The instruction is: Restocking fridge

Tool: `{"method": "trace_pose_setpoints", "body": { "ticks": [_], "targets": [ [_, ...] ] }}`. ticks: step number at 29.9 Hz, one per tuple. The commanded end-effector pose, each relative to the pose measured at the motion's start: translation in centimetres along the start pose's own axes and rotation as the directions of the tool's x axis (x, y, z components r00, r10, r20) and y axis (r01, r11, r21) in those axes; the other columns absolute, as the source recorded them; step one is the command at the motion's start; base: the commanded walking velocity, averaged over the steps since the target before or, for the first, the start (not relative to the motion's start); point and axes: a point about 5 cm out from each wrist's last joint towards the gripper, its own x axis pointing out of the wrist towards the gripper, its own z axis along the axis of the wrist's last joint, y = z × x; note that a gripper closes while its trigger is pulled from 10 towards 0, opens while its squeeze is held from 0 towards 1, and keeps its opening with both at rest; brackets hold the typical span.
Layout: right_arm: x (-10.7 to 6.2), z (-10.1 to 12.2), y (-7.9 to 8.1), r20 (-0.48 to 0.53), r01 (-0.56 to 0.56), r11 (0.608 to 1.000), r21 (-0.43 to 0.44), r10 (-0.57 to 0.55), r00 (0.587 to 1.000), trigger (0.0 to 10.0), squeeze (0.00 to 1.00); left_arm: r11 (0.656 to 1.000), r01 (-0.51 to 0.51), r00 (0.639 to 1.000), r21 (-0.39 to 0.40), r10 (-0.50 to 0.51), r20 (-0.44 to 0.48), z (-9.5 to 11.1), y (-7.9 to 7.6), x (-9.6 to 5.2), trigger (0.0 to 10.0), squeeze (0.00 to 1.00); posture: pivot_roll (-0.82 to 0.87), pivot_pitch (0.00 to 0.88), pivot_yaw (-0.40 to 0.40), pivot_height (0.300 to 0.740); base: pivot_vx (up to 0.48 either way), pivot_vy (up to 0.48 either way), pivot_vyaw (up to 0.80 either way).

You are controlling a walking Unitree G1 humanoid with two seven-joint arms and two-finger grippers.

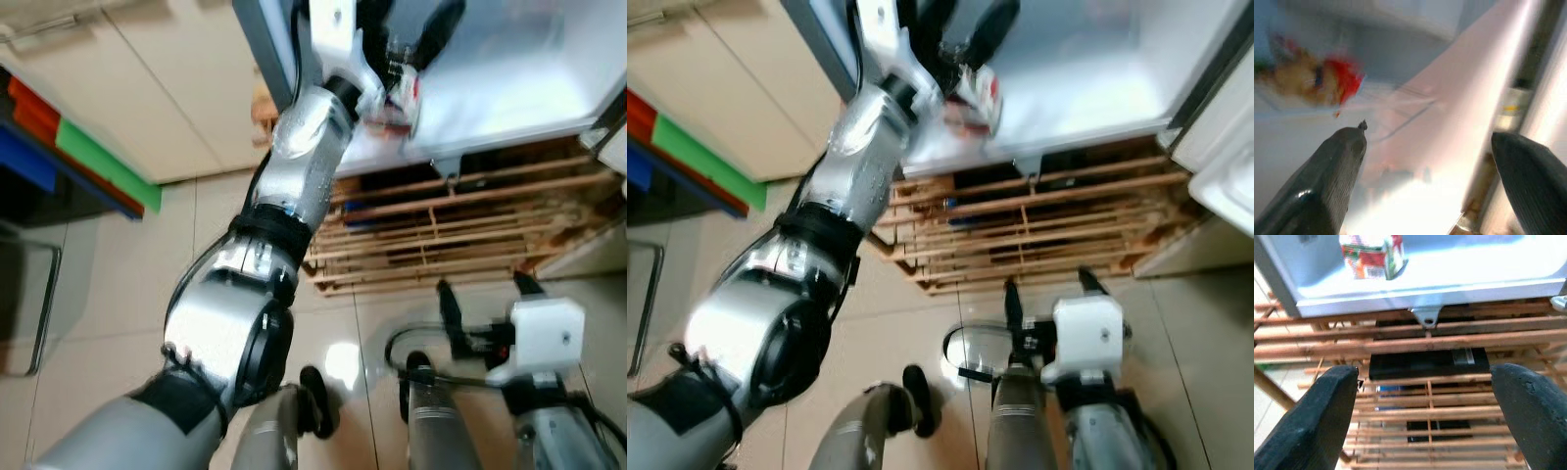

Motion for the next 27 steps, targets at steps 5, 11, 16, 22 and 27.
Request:
{"method": "trace_pose_setpoints", "body": {
  "ticks": [5, 11, 16, 22, 27],
  "targets": [
    [2.2, -1.2, -1.1, -0.035, 0.053, 0.997, 0.047, -0.052, 0.998, 10.0, 0.00, 0.990, -0.122, 0.990, 0.070, 0.126, -0.064, 0.2, -0.2, -4.7, 10.0, 0.00, -0.20, 0.077, 0.168, 0.740, 0.000, 0.000, 0.00],
    [5.6, -1.4, -0.3, 0.003, 0.021, 0.999, 0.031, -0.021, 1.000, 10.0, 0.00, 0.897, -0.429, 0.893, 0.109, 0.440, -0.098, 1.3, 1.1, -10.9, 10.0, 0.00, -0.11, 0.047, 0.111, 0.740, 0.000, 0.000, 0.00],
    [7.2, -1.3, 1.3, 0.028, -0.027, 1.000, -0.001, 0.027, 0.999, 10.0, 0.00, 0.868, -0.478, 0.862, 0.135, 0.493, -0.119, 1.1, 1.5, -11.8, 10.0, 0.00, -0.10, 0.063, 0.108, 0.740, 0.000, 0.000, 0.00],
    [9.2, -0.7, 2.7, 0.058, -0.028, 0.998, -0.057, 0.031, 0.998, 10.0, 0.00, 0.856, -0.462, 0.834, 0.231, 0.508, -0.216, 0.6, 1.3, -14.3, 10.0, 0.00, -0.04, 0.100, 0.104, 0.740, 0.000, 0.000, 0.00],
    [7.9, -1.1, 2.2, 0.055, 0.001, 0.998, -0.067, 0.003, 0.998, 10.0, 0.00, 0.863, -0.447, 0.829, 0.234, 0.498, -0.253, 0.0, 1.3, -15.1, 10.0, 0.00, -0.06, 0.099, 0.099, 0.740, 0.304, 0.000, 0.00]
  ]
}}
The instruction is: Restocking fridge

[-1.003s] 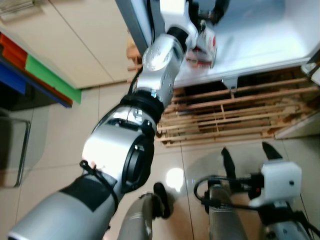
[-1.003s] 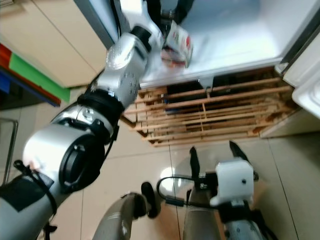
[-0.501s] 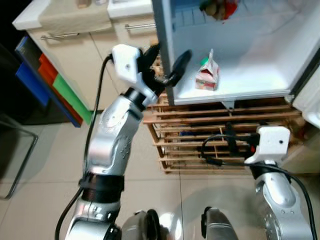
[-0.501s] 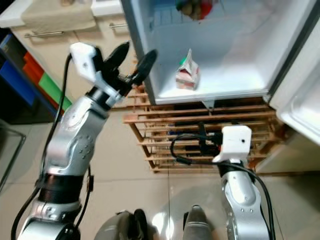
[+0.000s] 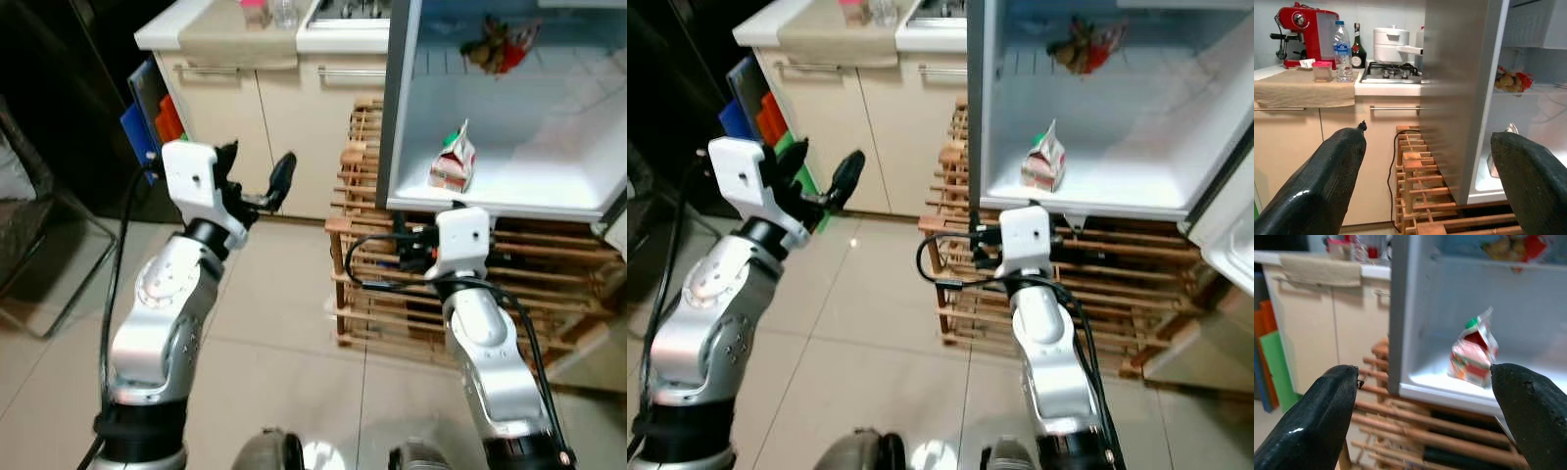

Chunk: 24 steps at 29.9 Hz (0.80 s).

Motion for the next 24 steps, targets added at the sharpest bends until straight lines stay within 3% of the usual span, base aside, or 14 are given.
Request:
{"method": "trace_pose_setpoints", "body": {
  "ticks": [1, 4, 9, 11, 19, 24],
  "targets": [
    [-0.4, 0.7, 0.0, 0.039, 0.011, 1.000, -0.009, -0.011, 0.999, 10.0, 0.00, 0.999, 0.035, 0.999, -0.006, -0.035, -0.011, -0.1, -0.4, 0.0, 10.0, 0.00, -0.06, 0.099, 0.099, 0.740, 0.446, 0.000, 0.00],
    [-0.8, 0.2, -0.3, 0.011, 0.027, 1.000, 0.000, -0.027, 1.000, 10.0, 0.00, 0.998, 0.056, 0.998, -0.018, -0.056, -0.024, -0.7, -1.0, 0.3, 10.0, 0.00, -0.07, 0.099, 0.104, 0.740, 0.447, 0.000, 0.00],
    [-0.5, -0.2, -0.8, -0.011, 0.054, 0.999, 0.004, -0.054, 0.998, 10.0, 0.00, 0.995, 0.094, 0.995, -0.027, -0.095, -0.029, -0.7, -1.4, 0.5, 10.0, 0.00, -0.08, 0.102, 0.111, 0.740, 0.446, 0.000, -0.75],
    [-0.4, -0.2, -0.8, -0.004, 0.057, 0.998, -0.004, -0.057, 0.998, 10.0, 0.00, 0.995, 0.090, 0.995, -0.040, -0.091, -0.029, -0.7, -1.3, 0.5, 10.0, 0.00, -0.08, 0.101, 0.112, 0.740, 0.446, 0.000, -0.80],
    [-0.6, -0.1, -0.4, 0.011, 0.037, 0.999, 0.007, -0.037, 0.999, 10.0, 0.00, 0.994, 0.093, 0.995, -0.066, -0.094, -0.020, -0.7, -1.7, 0.4, 10.0, 0.00, -0.07, 0.095, 0.107, 0.740, 0.448, 0.000, 0.00],
    [-0.5, -0.3, -0.3, -0.004, 0.034, 0.999, 0.001, -0.034, 0.999, 10.0, 0.00, 0.992, 0.104, 0.994, -0.072, -0.106, -0.021, -0.7, -1.6, 0.5, 10.0, 0.00, -0.08, 0.091, 0.105, 0.740, 0.467, 0.000, -0.73]
  ]
}}
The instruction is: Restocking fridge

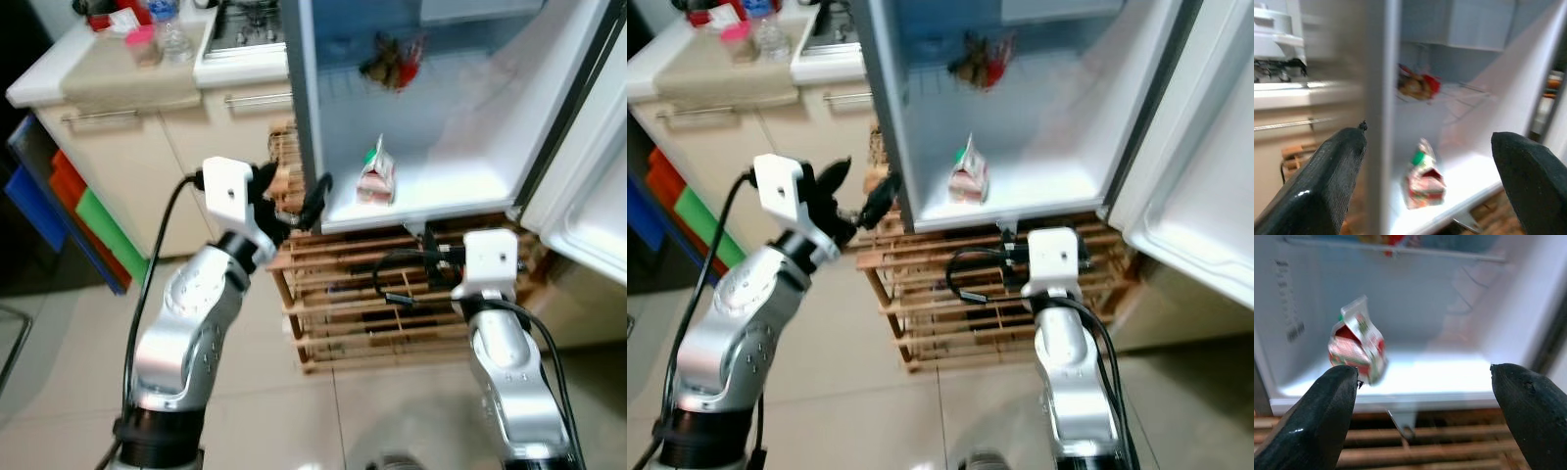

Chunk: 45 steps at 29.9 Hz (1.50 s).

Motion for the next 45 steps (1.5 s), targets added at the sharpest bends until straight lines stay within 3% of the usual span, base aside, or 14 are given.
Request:
{"method": "trace_pose_setpoints", "body": {
  "ticks": [1, 6, 11, 14, 16, 17, 19, 22, 26, 31, 34, 36, 39, 45],
  "targets": [
    [0.0, 0.1, 0.4, 0.003, -0.010, 1.000, 0.009, 0.010, 1.000, 10.0, 0.00, 1.000, -0.013, 1.000, 0.003, 0.013, -0.002, 0.1, 0.6, -0.2, 10.0, 0.00, -0.08, 0.091, 0.105, 0.740, 0.469, 0.000, -0.80],
    [0.1, 0.0, 0.3, -0.002, -0.014, 1.000, -0.001, 0.014, 1.000, 10.0, 0.00, 0.999, 0.009, 1.000, 0.053, -0.011, 0.028, 0.4, -0.1, -0.3, 10.0, 0.00, -0.08, 0.093, 0.103, 0.740, 0.469, 0.000, 0.00],
    [0.2, 0.1, 0.8, 0.002, -0.034, 0.999, 0.010, 0.034, 0.999, 10.0, 0.00, 0.997, -0.020, 0.999, 0.080, 0.016, 0.047, 1.2, 0.4, -0.3, 10.0, 0.00, -0.07, 0.108, 0.105, 0.740, 0.094, 0.000, 0.00],
    [0.8, -0.1, 1.8, -0.032, -0.039, 0.997, 0.067, 0.041, 0.999, 10.0, 0.00, 0.995, 0.031, 0.999, 0.091, -0.034, 0.035, 1.4, 1.0, -0.2, 10.0, 0.00, -0.07, 0.126, 0.103, 0.740, 0.000, 0.000, 0.00],
    [1.8, -0.5, 3.3, -0.082, -0.040, 0.990, 0.137, 0.052, 0.995, 10.0, 0.00, 0.984, 0.156, 0.987, 0.091, -0.151, -0.051, 0.6, 1.2, -0.6, 10.0, 0.00, -0.04, 0.179, 0.110, 0.740, 0.000, 0.000, 0.00],
    [1.8, -0.5, 3.3, -0.082, -0.040, 0.990, 0.137, 0.052, 0.995, 10.0, 0.00, 0.984, 0.156, 0.987, 0.091, -0.151, -0.051, 0.6, 1.2, -0.6, 10.0, 0.00, -0.04, 0.179, 0.110, 0.740, 0.000, 0.000, 0.00],
    [2.1, -0.4, 3.9, -0.091, -0.042, 0.990, 0.134, 0.054, 0.994, 10.0, 0.00, 0.964, 0.258, 0.963, 0.058, -0.253, -0.089, 0.3, 0.5, -1.2, 10.0, 0.00, -0.02, 0.202, 0.116, 0.740, 0.000, 0.000, 0.00],
    [2.6, -1.3, 4.6, -0.150, -0.002, 0.999, 0.038, 0.007, 0.989, 10.0, 0.00, 0.890, 0.455, 0.875, -0.023, -0.451, -0.176, -0.1, -1.1, -3.4, 10.0, 0.00, 0.02, 0.255, 0.139, 0.740, 0.000, 0.000, 0.00],
    [2.5, -1.6, 5.3, -0.160, 0.011, 0.999, -0.031, -0.016, 0.987, 10.0, 0.00, 0.863, 0.497, 0.838, -0.086, -0.504, -0.209, 0.0, -1.5, -4.4, 10.0, 0.00, 0.04, 0.287, 0.153, 0.740, 0.000, 0.000, 0.00],
    [2.0, -1.8, 6.3, -0.174, 0.010, 1.000, -0.024, -0.014, 0.985, 10.0, 0.00, 0.853, 0.510, 0.826, -0.110, -0.521, -0.215, 0.7, -1.8, -5.3, 10.0, 0.00, 0.06, 0.333, 0.169, 0.740, 0.000, 0.000, 0.00],
    [2.2, -1.6, 6.6, -0.155, 0.025, 0.995, -0.092, -0.040, 0.987, 10.0, 0.00, 0.848, 0.509, 0.819, -0.146, -0.530, -0.221, 1.0, -2.0, -6.1, 10.0, 0.00, 0.07, 0.357, 0.178, 0.740, 0.000, 0.000, 0.00],
    [3.0, -0.8, 5.8, -0.098, 0.084, 0.980, -0.181, -0.103, 0.990, 10.0, 0.00, 0.841, 0.507, 0.812, -0.189, -0.540, -0.224, 1.1, -2.5, -7.0, 10.0, 0.00, 0.08, 0.373, 0.184, 0.740, 0.000, 0.000, 0.00],
    [3.2, 0.5, 5.4, -0.024, 0.126, 0.970, -0.210, -0.134, 0.991, 10.0, 0.00, 0.839, 0.499, 0.808, -0.217, -0.541, -0.234, 1.4, -2.9, -8.1, 10.0, 0.00, 0.11, 0.388, 0.194, 0.740, 0.000, 0.000, 0.00],
    [4.0, 5.3, 4.9, 0.185, 0.218, 0.947, -0.237, -0.176, 0.967, 10.0, 0.00, 0.835, 0.483, 0.802, -0.265, -0.543, -0.249, 1.9, -3.7, -9.6, 10.0, 0.00, 0.13, 0.396, 0.197, 0.740, 0.000, 0.000, 0.00]
  ]
}}
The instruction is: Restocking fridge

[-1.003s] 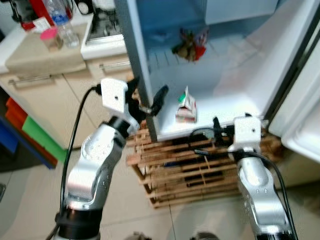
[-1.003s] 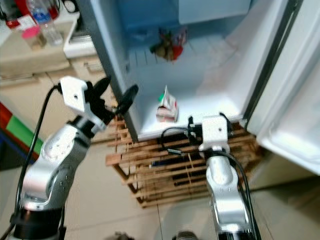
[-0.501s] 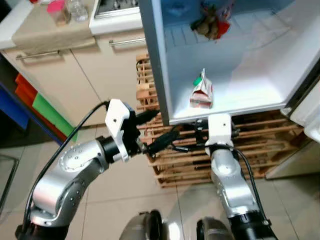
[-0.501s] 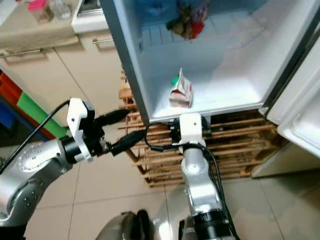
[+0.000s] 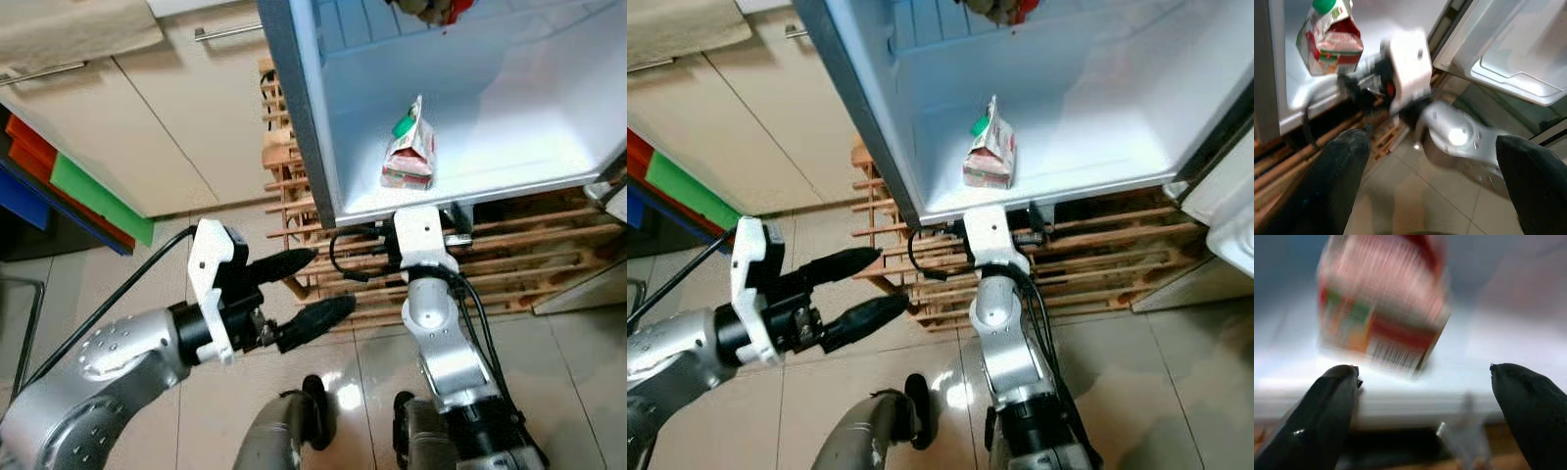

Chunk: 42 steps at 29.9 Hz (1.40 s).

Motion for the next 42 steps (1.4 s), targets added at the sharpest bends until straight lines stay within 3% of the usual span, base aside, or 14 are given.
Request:
{"method": "trace_pose_setpoints", "body": {
  "ticks": [1, 14, 18, 24, 28, 33, 37, 41, 42],
  "targets": [
    [0.0, 1.5, 0.1, 0.056, 0.008, 1.000, -0.001, -0.008, 0.998, 10.0, 0.00, 1.000, 0.003, 1.000, -0.019, -0.003, -0.013, -0.1, -0.6, -0.5, 10.0, 0.00, 0.13, 0.396, 0.197, 0.740, 0.000, 0.000, 0.00],
    [1.9, 1.9, 0.2, 0.070, 0.007, 1.000, -0.011, -0.006, 0.997, 10.0, 0.00, 0.998, -0.003, 0.999, -0.065, 0.000, -0.053, -0.9, -1.8, -1.0, 10.0, 0.00, 0.13, 0.397, 0.182, 0.740, 0.000, 0.000, 0.00],
    [2.2, 0.5, 2.0, 0.064, -0.076, 0.995, -0.070, 0.080, 0.995, 10.0, 0.00, 0.997, 0.002, 0.999, -0.077, -0.006, -0.053, -1.4, -2.0, -0.3, 10.0, 0.00, 0.11, 0.388, 0.175, 0.740, 0.000, 0.000, 0.00],
    [2.5, 1.2, 1.7, 0.195, -0.055, 0.990, -0.128, 0.080, 0.978, 10.0, 0.00, 0.997, 0.001, 0.999, -0.080, -0.004, -0.039, -1.3, -1.7, 0.1, 10.0, 0.00, 0.10, 0.386, 0.177, 0.740, 0.000, 0.000, 0.00],
    [3.8, 1.7, 1.3, 0.299, -0.024, 0.980, -0.196, 0.083, 0.951, 10.0, 0.00, 0.996, 0.009, 0.999, -0.085, -0.012, -0.038, -1.4, -1.5, 0.4, 10.0, 0.00, 0.10, 0.378, 0.189, 0.740, 0.000, 0.000, 0.00],
    [4.3, 1.6, 1.0, 0.320, -0.016, 0.977, -0.211, 0.085, 0.944, 10.0, 0.00, 0.997, 0.009, 0.999, -0.082, -0.012, -0.037, -1.4, -1.5, 0.5, 10.0, 0.00, 0.10, 0.377, 0.190, 0.740, 0.000, 0.000, 0.00],
    [4.8, 0.5, 1.6, 0.287, -0.086, 0.977, -0.198, 0.141, 0.948, 10.0, 0.00, 0.997, 0.000, 0.999, -0.077, -0.003, -0.034, -1.3, -1.1, 0.5, 10.0, 0.00, 0.10, 0.356, 0.189, 0.740, 0.000, 0.000, 0.00],
    [5.3, 0.7, 2.2, 0.288, -0.118, 0.974, -0.191, 0.170, 0.942, 10.0, 0.00, 0.997, -0.005, 0.999, -0.076, 0.002, -0.035, -1.4, -1.0, 0.5, 10.0, 0.00, 0.11, 0.356, 0.191, 0.740, 0.000, 0.000, 0.00],
    [5.5, 1.9, 2.7, 0.340, -0.120, 0.978, -0.171, 0.173, 0.925, 10.0, 0.00, 0.997, -0.010, 0.999, -0.073, 0.007, -0.041, -1.5, -1.0, 0.5, 10.0, 0.00, 0.12, 0.353, 0.188, 0.740, 0.000, 0.000, 0.00]
  ]
}}
